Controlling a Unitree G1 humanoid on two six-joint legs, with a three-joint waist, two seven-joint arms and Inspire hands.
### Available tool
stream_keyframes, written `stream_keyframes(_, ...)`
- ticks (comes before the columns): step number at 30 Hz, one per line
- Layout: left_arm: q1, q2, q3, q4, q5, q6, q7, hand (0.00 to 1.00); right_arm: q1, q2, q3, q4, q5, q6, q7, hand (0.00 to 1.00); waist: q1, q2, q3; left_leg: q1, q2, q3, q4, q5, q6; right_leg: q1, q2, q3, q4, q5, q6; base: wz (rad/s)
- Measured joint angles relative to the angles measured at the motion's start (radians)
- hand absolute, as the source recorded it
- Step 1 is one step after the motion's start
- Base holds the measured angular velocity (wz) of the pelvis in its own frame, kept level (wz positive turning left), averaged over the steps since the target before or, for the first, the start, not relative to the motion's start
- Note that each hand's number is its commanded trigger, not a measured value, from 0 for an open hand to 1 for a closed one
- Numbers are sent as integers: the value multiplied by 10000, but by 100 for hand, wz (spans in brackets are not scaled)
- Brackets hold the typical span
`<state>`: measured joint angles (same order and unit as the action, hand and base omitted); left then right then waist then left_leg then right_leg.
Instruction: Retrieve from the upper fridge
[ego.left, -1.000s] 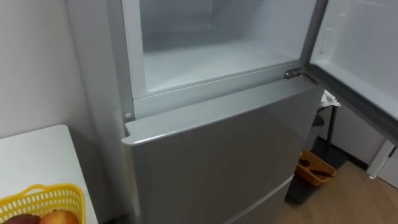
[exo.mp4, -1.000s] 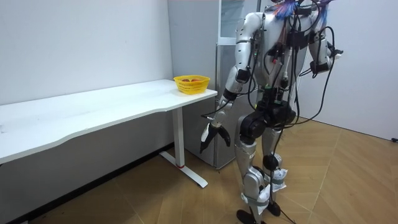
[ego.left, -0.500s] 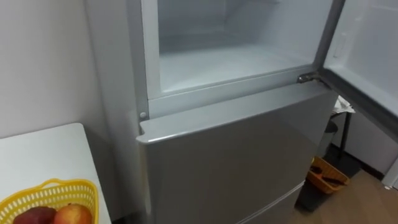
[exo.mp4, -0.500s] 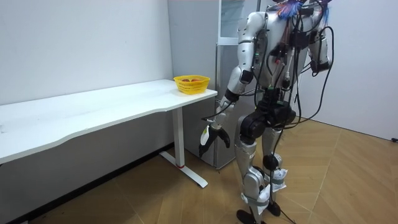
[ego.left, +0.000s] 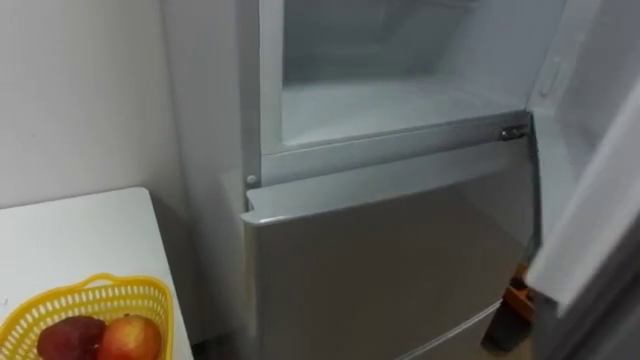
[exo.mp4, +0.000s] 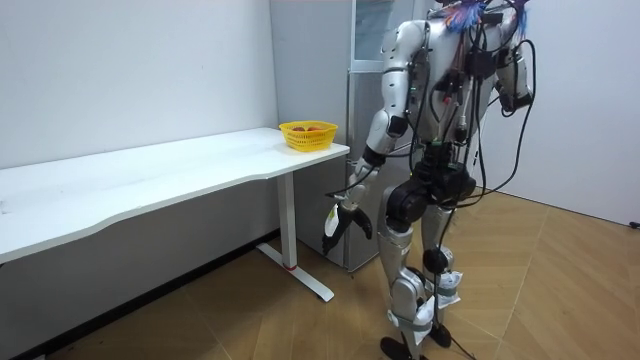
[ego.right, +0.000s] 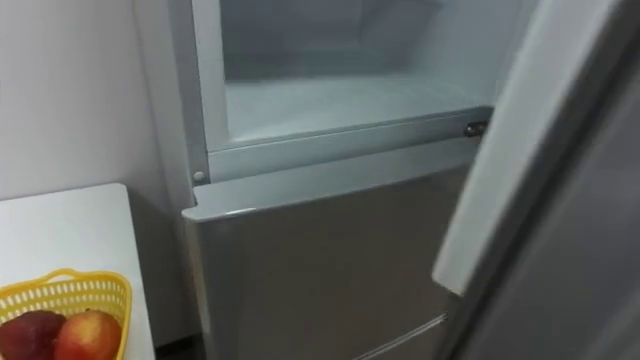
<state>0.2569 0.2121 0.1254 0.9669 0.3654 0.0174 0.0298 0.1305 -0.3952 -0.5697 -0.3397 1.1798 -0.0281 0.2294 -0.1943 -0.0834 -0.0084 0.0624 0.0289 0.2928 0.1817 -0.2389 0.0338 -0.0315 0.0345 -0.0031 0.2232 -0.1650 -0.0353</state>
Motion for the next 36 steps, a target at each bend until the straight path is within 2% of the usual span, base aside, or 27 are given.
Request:
stream_keyframes(2, -35, 1, -2, 0, -2, 0, -2, 0, -103, -3, 11, -32, -79, 4, 221, 0, 82, 22, 16, 5, 0, -110, 9, -7, -2, 64, -11, -138, -12, 0, 0, 18)
stream_keyframes(3, -93, 8, -1, 1, -8, 6, -2, 0, -193, -2, 41, -37, -89, 4, 334, 0, 116, 79, 53, 17, 0, -229, 8, -25, -2, 129, -22, -256, -15, 0, 0, 28)
stream_keyframes(5, -148, 7, 0, 4, -7, 32, -2, 0, -365, -2, 154, -52, -136, 22, 442, 0, 153, 116, 62, 22, 0, -311, 8, -30, 0, 195, -35, -312, -16, 0, 0, 16)
stream_keyframes(7, -229, -2, -1, 8, -8, 54, -2, 0, -411, -2, 279, -160, -149, 32, 567, 0, 356, 177, 41, 24, -3, -344, 18, -30, 0, 229, -45, -345, -18, 0, 0, 5)
stream_keyframes(11, -269, -27, -1, 7, -7, 57, -2, 0, -411, -2, 400, -170, -472, 84, 788, 0, 425, 268, 55, 27, -47, -562, 42, -24, 13, 355, -126, -587, -47, -6, 1, 17)
stream_keyframes(14, -193, -25, 1, 7, -9, 67, 39, 0, -411, -1, 533, -167, -583, 105, 889, 0, 556, 232, 74, 21, -89, -756, 95, -3, 40, 516, -185, -818, -178, -15, 1, 16)
stream_keyframes(15, -200, -29, 1, 8, -9, 68, 93, 0, -412, -1, 636, -166, -580, 106, 919, 0, 615, 202, 38, 31, -92, -815, 113, 2, 44, 585, -193, -884, -224, -14, 2, 26)
stream_keyframes(18, -93, -31, -32, 298, -22, 84, 288, 0, -417, -1, 898, -93, -598, 293, 1217, 0, 756, 119, 17, 40, -108, -1067, 180, 2, 43, 783, -223, -1141, -363, -15, 3, 25)
stream_keyframes(21, -20, -30, -99, 548, 2, 210, 314, 0, -545, -1, 1281, 227, -656, 301, 1309, 0, 979, 28, -16, -32, -159, -1388, 242, 8, 38, 852, -281, -1442, -392, -57, 2, 27)
stream_keyframes(24, 191, -26, -96, 759, -8, 269, 359, 0, -566, 0, 1570, 700, -676, 302, 1276, 0, 1480, -108, 18, -25, -200, -1581, 257, 18, 37, 952, -319, -1633, -407, -97, 10, 23)
stream_keyframes(26, 528, -59, -96, 861, -32, 266, 472, 0, -543, 132, 1543, 1094, -651, 152, 1197, 0, 1514, -157, 47, 26, -233, -1658, 266, 17, 39, 1064, -345, -1703, -433, -116, 28, 15)
stream_keyframes(29, 857, -49, -43, 1151, -23, 278, 464, 0, -594, 115, 1545, 1667, -566, -149, 928, 0, 1647, -185, 75, -14, -265, -1841, 356, 9, 52, 1167, -383, -1916, -544, -112, 35, 15)
stream_keyframes(34, 1026, -76, -16, 1214, -36, 269, 452, 0, -666, 114, 1577, 2057, -223, -457, 516, 0, 1915, -27, 72, -1, -286, -2067, 469, 5, 57, 1258, -417, -2158, -546, -124, 25, 15)
stream_keyframes(36, 1047, -97, -13, 1184, -48, 268, 453, 0, -685, 115, 1677, 2142, -250, -697, 202, 0, 2059, 45, 78, 16, -293, -2125, 498, 18, 45, 1288, -441, -2234, -533, -176, 11, 10)
